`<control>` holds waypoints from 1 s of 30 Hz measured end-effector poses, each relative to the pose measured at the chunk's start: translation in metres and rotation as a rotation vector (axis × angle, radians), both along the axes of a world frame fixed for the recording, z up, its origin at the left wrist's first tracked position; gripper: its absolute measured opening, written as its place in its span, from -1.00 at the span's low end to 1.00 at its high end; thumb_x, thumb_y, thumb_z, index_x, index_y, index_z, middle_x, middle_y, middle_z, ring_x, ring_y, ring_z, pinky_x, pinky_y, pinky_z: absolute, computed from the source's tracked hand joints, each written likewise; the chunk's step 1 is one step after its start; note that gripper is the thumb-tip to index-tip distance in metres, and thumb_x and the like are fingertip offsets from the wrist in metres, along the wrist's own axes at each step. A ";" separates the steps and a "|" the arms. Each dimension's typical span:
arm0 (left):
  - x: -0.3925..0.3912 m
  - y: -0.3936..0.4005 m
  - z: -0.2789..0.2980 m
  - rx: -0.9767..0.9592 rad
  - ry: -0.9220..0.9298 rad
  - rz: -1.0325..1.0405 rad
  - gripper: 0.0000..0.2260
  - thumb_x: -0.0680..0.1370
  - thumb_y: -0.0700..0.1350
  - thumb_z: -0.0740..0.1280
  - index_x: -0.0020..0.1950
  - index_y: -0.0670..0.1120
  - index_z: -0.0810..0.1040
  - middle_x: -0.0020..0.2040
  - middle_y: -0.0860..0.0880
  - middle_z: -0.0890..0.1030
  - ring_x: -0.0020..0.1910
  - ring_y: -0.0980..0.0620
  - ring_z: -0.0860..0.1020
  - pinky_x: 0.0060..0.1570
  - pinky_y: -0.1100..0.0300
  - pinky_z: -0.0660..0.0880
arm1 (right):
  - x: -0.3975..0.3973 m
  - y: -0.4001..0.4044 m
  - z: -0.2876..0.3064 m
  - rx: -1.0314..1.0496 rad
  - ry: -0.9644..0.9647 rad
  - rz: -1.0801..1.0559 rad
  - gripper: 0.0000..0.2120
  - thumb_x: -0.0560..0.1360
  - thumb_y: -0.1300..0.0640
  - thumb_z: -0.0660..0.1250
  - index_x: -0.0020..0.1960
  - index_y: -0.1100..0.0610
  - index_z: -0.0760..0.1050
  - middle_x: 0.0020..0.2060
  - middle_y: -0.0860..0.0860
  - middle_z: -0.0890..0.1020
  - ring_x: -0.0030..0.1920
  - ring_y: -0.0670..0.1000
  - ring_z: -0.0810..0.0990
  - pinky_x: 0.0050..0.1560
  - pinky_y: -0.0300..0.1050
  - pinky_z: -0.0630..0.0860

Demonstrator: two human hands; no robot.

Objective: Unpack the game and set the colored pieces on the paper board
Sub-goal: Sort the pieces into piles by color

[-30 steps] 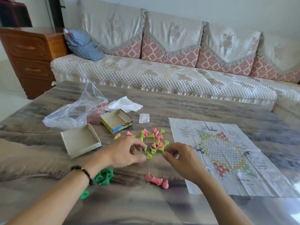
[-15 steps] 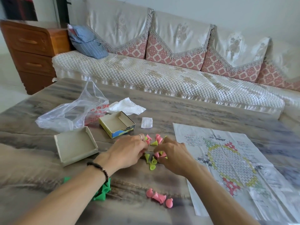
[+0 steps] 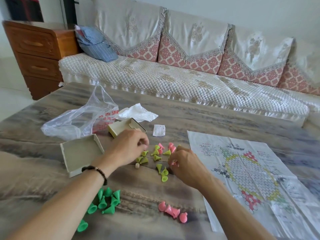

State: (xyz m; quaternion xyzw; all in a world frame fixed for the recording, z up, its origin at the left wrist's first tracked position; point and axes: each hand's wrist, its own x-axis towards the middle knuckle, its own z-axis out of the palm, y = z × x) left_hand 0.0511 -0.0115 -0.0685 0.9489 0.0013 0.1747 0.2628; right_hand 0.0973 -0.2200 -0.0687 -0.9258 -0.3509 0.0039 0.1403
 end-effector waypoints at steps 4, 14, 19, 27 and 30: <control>-0.004 0.023 -0.001 -0.005 0.040 0.130 -0.94 0.47 -0.12 0.43 -0.18 0.03 0.63 -0.20 0.15 0.56 -0.19 0.11 0.52 -0.13 0.13 0.49 | -0.001 0.009 -0.001 -0.002 -0.003 0.012 -0.79 0.43 0.30 0.30 -0.08 0.07 0.66 -0.03 0.03 0.58 -0.05 0.10 0.58 -0.07 0.00 0.54; 0.020 0.014 0.004 0.336 0.214 -0.112 -0.91 0.53 -0.17 0.36 -0.15 -0.01 0.56 -0.20 0.08 0.56 -0.17 0.09 0.52 -0.21 0.20 0.39 | 0.003 0.015 -0.005 -0.054 0.031 0.033 -0.73 0.42 0.32 0.27 -0.05 0.04 0.64 0.01 0.11 0.63 -0.05 0.15 0.60 -0.11 -0.05 0.53; 0.032 0.012 -0.001 0.399 0.305 -0.156 -0.80 0.51 -0.23 0.34 -0.22 0.05 0.46 -0.16 0.10 0.51 -0.14 0.07 0.51 -0.23 0.20 0.37 | 0.002 0.014 -0.005 -0.037 0.034 0.029 -0.72 0.41 0.33 0.25 -0.07 0.04 0.64 0.00 0.11 0.63 -0.06 0.15 0.60 -0.09 -0.02 0.56; 0.037 0.008 0.004 0.342 0.310 -0.138 -0.88 0.49 -0.24 0.35 -0.18 -0.02 0.57 -0.21 0.13 0.52 -0.16 0.11 0.51 -0.20 0.25 0.42 | 0.001 0.015 -0.001 -0.029 0.065 0.034 -0.73 0.41 0.31 0.27 -0.02 0.06 0.65 0.00 0.09 0.63 -0.02 0.12 0.60 -0.02 -0.01 0.55; 0.034 0.007 0.007 0.301 0.289 -0.115 -0.83 0.47 -0.27 0.32 -0.17 -0.07 0.67 -0.18 0.09 0.62 -0.15 0.12 0.56 -0.16 0.27 0.47 | 0.000 0.014 0.001 -0.007 0.080 0.027 -0.75 0.41 0.28 0.28 -0.02 0.07 0.66 -0.03 0.07 0.66 -0.02 0.09 0.60 -0.03 -0.05 0.55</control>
